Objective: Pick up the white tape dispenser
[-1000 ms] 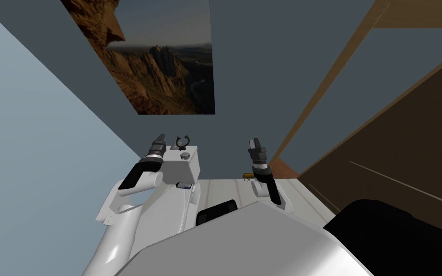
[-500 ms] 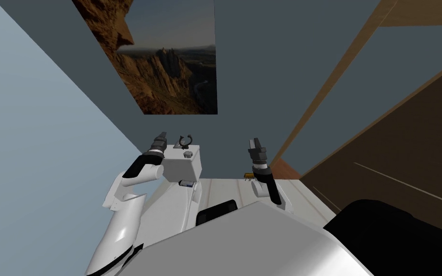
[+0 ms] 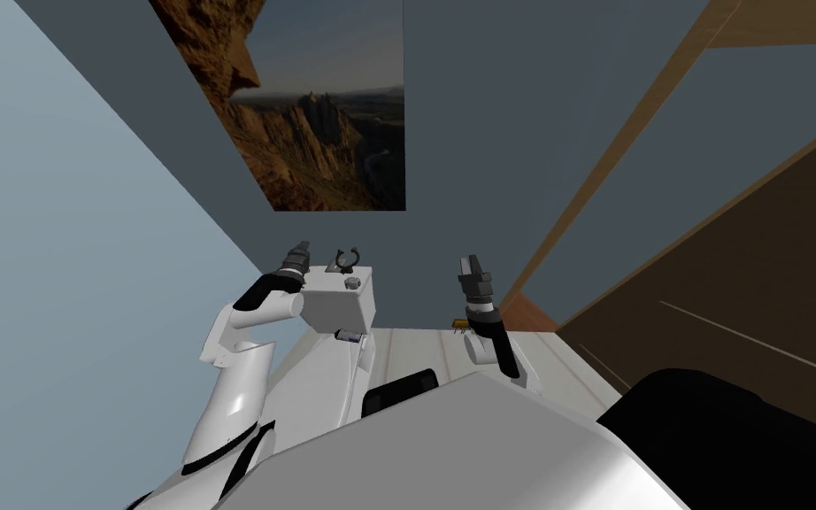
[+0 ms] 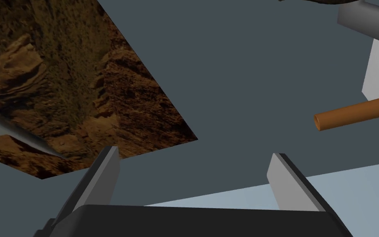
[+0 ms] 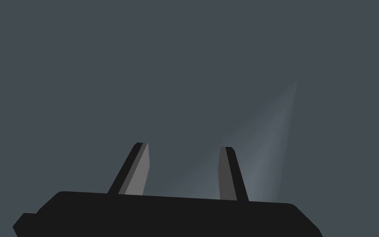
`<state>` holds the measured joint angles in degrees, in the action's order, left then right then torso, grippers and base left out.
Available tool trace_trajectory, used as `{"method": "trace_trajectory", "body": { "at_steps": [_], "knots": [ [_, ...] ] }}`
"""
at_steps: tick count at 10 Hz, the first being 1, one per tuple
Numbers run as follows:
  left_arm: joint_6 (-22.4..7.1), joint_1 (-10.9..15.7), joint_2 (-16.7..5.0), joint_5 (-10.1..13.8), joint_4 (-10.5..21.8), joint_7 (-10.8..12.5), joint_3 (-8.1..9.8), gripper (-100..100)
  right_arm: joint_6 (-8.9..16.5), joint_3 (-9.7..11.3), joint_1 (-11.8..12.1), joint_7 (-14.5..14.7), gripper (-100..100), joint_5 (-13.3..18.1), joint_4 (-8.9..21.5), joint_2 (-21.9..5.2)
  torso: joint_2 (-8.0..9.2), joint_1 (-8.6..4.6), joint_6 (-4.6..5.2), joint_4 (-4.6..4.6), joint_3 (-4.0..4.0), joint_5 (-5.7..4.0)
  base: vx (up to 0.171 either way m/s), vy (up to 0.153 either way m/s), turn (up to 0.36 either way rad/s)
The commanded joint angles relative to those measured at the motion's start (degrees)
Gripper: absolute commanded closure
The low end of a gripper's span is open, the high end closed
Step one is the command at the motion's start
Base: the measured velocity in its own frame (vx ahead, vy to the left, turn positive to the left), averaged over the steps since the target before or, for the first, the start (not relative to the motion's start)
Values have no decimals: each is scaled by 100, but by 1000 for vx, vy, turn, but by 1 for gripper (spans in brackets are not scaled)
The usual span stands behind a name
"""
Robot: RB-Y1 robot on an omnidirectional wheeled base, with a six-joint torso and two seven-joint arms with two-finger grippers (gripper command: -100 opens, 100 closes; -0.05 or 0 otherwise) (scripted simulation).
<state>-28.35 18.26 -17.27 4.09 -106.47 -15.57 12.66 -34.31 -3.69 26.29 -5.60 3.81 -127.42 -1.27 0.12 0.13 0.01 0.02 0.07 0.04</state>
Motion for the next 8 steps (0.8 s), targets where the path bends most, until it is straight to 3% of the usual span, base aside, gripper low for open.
{"method": "trace_trajectory", "body": {
  "at_steps": [1, 2, 4, 5, 7, 8],
  "knots": [
    [-251, 123, 3, -15, 51, -7, 8, -100, 0, 0, 0, 0, 0, 0, 0, 0, 0, 0, 0, 0, 0, 0, -12, 20, -5],
    [-443, 384, 2, -73, 271, -36, 66, -100, 0, 0, 0, 0, 0, 0, 0, 0, -4, -8, 0, -1, -2, -1, -17, 30, 30],
    [-683, 467, 2, -73, 271, -36, 66, -100, 0, 0, 0, 0, 0, 0, 0, 0, -4, -4, 0, -1, -3, -1, -12, 26, 1],
    [-887, 727, 7, -139, 499, -52, 124, -100, 0, 0, 0, 0, 0, 0, 0, 0, -5, -10, 0, -2, -3, -1, -20, 30, 16],
    [-1119, 807, 7, -139, 499, -52, 124, -100, 0, 0, 0, 0, 0, 0, 0, 0, -4, -5, -1, -1, -2, -1, -13, 27, -1],
    [-1331, 1081, 20, -215, 735, -54, 183, -100, 0, 0, 0, 0, 0, 0, 0, 0, -5, -10, -1, -2, -3, -1, -16, 32, 1]
  ]
}}
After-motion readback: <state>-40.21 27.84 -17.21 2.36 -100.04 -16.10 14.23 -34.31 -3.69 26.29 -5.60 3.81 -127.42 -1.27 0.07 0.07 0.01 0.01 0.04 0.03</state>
